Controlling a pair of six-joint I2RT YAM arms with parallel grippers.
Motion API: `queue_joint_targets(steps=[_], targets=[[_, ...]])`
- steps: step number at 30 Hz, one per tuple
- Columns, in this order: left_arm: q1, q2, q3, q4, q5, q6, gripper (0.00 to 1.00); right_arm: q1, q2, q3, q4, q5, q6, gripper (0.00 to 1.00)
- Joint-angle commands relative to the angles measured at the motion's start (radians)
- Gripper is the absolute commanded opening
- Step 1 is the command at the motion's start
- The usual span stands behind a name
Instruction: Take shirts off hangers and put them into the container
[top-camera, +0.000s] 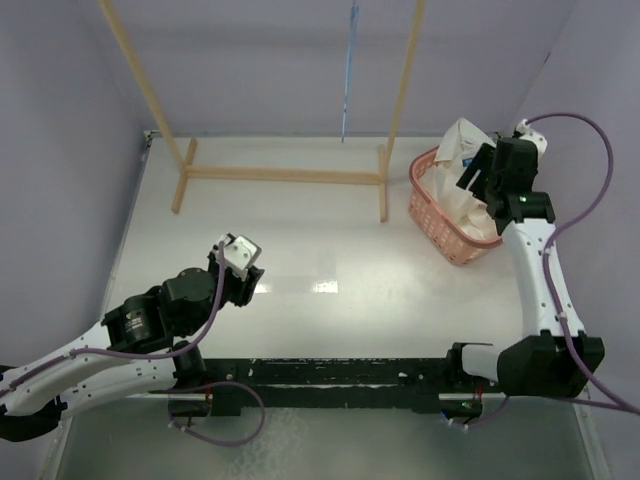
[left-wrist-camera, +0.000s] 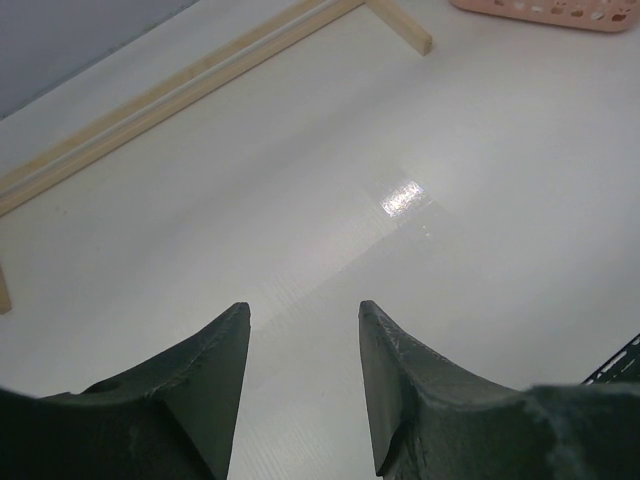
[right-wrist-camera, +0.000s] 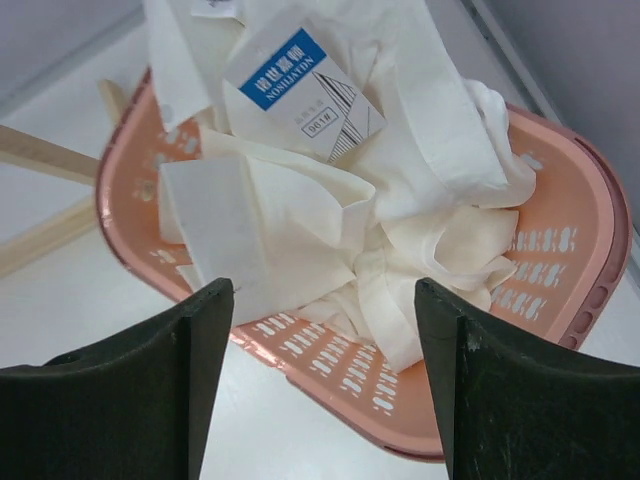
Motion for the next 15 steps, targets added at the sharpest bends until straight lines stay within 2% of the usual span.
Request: queue_joint_targets(steps=[1, 7, 9, 12, 15], targets=[[0.009, -0.012, 0.007, 0.043, -0.035, -0.029, 0.52, 0.000, -0.137, 0.038, 0.048, -0.084, -0.005, 0.75], [0.009, 0.015, 0.025, 0.127, -0.148, -0.061, 0.61, 0.001, -0.387, -0.133, 0.215, -0.590, -0.031, 0.71], [0.009, 0.046, 0.040, 0.193, -0.226, -0.111, 0.61, 0.002, -0.473, -0.206, 0.253, -0.710, 0.002, 0.70], [0.009, 0.108, 0.080, 0.235, -0.375, -0.243, 0.61, 0.002, -0.577, -0.327, 0.287, -0.848, 0.044, 0.70], [0.012, 0.169, 0.139, 0.184, -0.453, -0.320, 0.62, 0.002, -0.674, -0.414, 0.309, -0.915, 0.062, 0.70]])
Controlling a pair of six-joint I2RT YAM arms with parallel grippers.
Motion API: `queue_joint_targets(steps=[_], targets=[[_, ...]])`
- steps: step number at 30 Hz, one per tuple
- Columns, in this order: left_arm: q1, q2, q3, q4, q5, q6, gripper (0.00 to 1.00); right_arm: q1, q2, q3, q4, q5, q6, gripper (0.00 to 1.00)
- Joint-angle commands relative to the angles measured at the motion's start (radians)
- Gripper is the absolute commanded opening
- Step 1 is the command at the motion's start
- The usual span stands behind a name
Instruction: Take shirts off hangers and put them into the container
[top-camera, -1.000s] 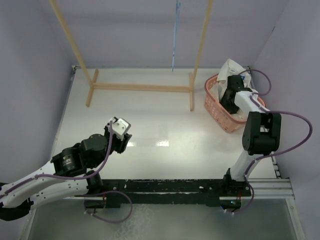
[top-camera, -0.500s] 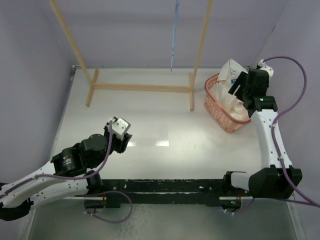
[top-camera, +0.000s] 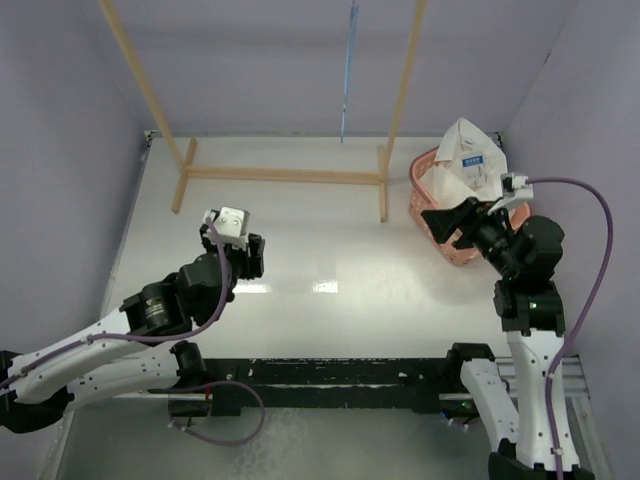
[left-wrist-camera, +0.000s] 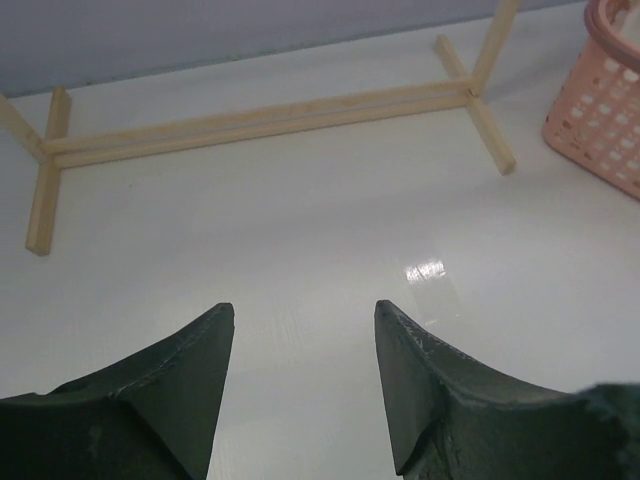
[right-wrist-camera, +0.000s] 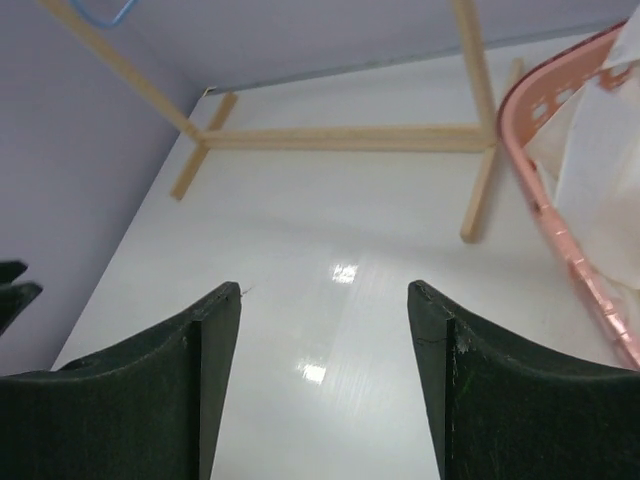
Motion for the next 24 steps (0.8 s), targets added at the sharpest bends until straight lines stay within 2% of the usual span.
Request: queue_joint_targets(steps=[1, 5, 9, 13, 16, 21, 24], targets=[[0.007, 0.072, 0.117, 0.004, -0.203, -0.194, 0.63, 0.000, -0.103, -0.110, 0.075, -0.235, 0.036, 0.70], [0.013, 0.082, 0.164, -0.156, -0.270, -0.318, 0.65, 0.000, -0.194, -0.158, 0.068, -0.276, 0.040, 0.70], [0.017, 0.026, 0.124, -0.183, -0.276, -0.335, 0.65, 0.000, -0.251, -0.216, 0.083, -0.299, 0.076, 0.71], [0.017, -0.051, 0.081, -0.133, -0.260, -0.289, 0.65, 0.000, -0.287, -0.270, 0.156, -0.361, 0.131, 0.71], [0.022, -0.103, 0.053, -0.092, -0.240, -0.244, 0.65, 0.000, -0.302, -0.276, 0.134, -0.384, 0.123, 0.71], [0.036, -0.114, 0.023, -0.031, -0.281, -0.118, 0.56, 0.000, -0.335, -0.277, 0.056, -0.355, 0.076, 0.71], [0.045, -0.101, 0.030, -0.043, -0.267, -0.114, 0.60, 0.000, -0.328, -0.291, 0.073, -0.345, 0.087, 0.71]])
